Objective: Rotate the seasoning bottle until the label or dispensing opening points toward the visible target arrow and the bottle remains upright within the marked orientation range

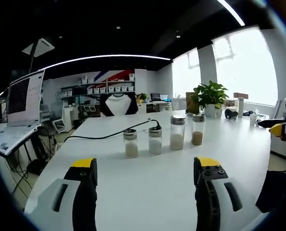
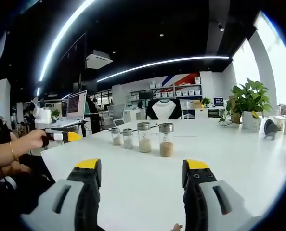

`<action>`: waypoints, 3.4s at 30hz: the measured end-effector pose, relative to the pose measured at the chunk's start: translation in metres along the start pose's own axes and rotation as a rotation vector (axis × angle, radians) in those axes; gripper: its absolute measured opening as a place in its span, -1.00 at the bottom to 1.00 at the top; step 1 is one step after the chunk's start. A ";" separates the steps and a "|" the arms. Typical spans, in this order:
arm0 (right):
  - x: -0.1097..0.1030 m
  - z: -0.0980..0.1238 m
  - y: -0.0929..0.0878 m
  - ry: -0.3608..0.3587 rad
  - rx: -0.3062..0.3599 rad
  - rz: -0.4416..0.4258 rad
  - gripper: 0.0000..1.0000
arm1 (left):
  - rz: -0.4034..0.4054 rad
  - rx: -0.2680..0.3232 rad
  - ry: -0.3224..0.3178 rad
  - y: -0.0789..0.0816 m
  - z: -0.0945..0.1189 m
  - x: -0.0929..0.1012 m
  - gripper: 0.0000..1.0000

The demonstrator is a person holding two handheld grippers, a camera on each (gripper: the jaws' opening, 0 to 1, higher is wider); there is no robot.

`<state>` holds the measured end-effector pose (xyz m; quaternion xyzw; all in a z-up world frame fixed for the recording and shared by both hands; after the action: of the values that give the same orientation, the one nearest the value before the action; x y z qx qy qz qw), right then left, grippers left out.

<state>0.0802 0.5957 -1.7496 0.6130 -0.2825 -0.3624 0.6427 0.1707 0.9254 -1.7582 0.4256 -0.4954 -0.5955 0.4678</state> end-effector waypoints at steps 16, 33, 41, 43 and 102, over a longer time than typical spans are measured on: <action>0.008 -0.044 -0.004 0.088 -0.003 0.000 0.32 | -0.039 0.035 0.098 0.012 -0.072 -0.011 0.54; 0.029 -0.065 -0.013 0.081 -0.045 0.034 0.29 | -0.026 0.028 0.120 0.011 -0.141 -0.017 0.35; 0.038 -0.069 -0.012 0.061 -0.036 0.015 0.29 | -0.064 -0.004 0.138 0.007 -0.171 -0.024 0.28; 0.040 -0.069 -0.013 0.055 -0.040 0.016 0.29 | -0.063 -0.008 0.129 0.006 -0.177 -0.024 0.26; 0.013 -0.050 -0.004 0.084 -0.015 -0.017 0.19 | 0.005 0.032 0.013 0.032 -0.144 0.010 -0.31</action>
<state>0.1273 0.6148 -1.7592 0.6254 -0.2472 -0.3437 0.6554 0.3128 0.8859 -1.7479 0.4358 -0.5028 -0.5836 0.4655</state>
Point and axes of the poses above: the point that each gripper's makers call its tool centre point, and the gripper's own axes: z roughly backward along the fingers, x roughly to its right, y roughly out of its top, the point moved 3 cm from there along z, roughly backward along the fingers, and after that the axes turned 8 degrees about y, right-handed, at the moved point
